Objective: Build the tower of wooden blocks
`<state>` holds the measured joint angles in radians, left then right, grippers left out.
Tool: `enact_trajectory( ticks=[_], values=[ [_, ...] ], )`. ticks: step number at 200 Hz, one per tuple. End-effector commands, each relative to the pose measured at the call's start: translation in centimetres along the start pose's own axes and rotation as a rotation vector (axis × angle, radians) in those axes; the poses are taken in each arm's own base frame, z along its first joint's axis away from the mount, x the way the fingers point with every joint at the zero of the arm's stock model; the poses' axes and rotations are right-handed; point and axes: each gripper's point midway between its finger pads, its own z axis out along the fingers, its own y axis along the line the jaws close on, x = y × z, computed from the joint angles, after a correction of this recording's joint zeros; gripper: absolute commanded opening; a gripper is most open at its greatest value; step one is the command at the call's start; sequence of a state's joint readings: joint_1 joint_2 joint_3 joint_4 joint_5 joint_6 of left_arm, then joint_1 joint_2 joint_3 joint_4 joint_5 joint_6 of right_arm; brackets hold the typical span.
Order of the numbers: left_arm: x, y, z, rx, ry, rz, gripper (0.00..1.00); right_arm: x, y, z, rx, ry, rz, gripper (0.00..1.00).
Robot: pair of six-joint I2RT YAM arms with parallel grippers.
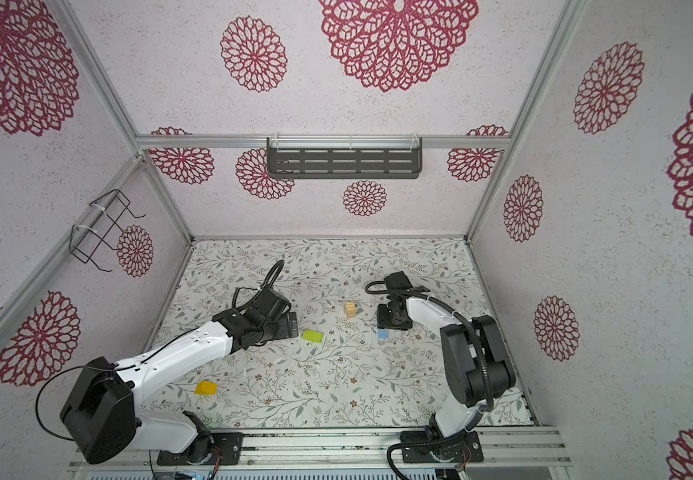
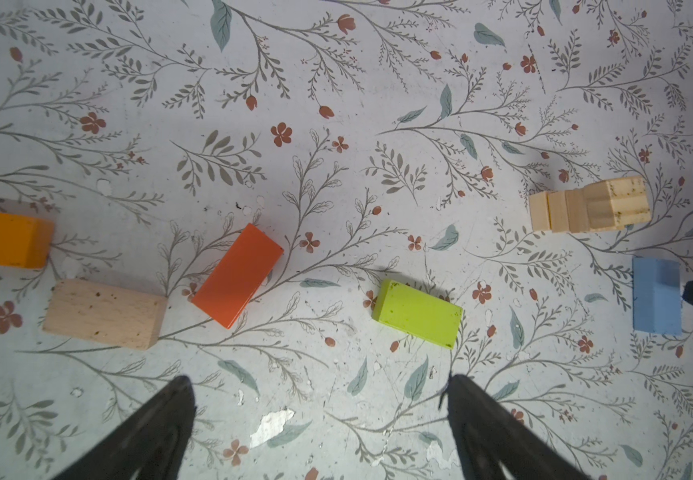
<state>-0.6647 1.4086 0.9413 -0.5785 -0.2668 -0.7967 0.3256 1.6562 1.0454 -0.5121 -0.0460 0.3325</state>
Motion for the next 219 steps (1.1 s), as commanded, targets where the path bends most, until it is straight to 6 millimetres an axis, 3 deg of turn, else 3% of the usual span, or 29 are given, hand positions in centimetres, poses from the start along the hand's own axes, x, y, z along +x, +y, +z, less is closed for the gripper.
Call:
enact_trajectory(
  ticks=[1, 35, 66, 219],
  values=[
    [-0.4, 0.2, -0.4, 0.015, -0.024, -0.026, 0.97, -0.7, -0.4, -2.3, 0.055, -0.034, -0.033, 0.51],
    [-0.3, 0.3, -0.4, 0.019, -0.027, -0.025, 0.97, -0.7, 0.5, -2.5, 0.072, -0.036, -0.049, 0.53],
    [-0.3, 0.4, -0.4, 0.024, -0.029, -0.025, 0.97, 0.0, 1.2, -1.4, 0.085, -0.013, -0.049, 0.55],
    [0.2, 1.7, 0.5, 0.039, -0.012, -0.054, 0.97, 0.6, 1.0, 1.8, 0.169, 0.035, -0.046, 0.50]
  ],
)
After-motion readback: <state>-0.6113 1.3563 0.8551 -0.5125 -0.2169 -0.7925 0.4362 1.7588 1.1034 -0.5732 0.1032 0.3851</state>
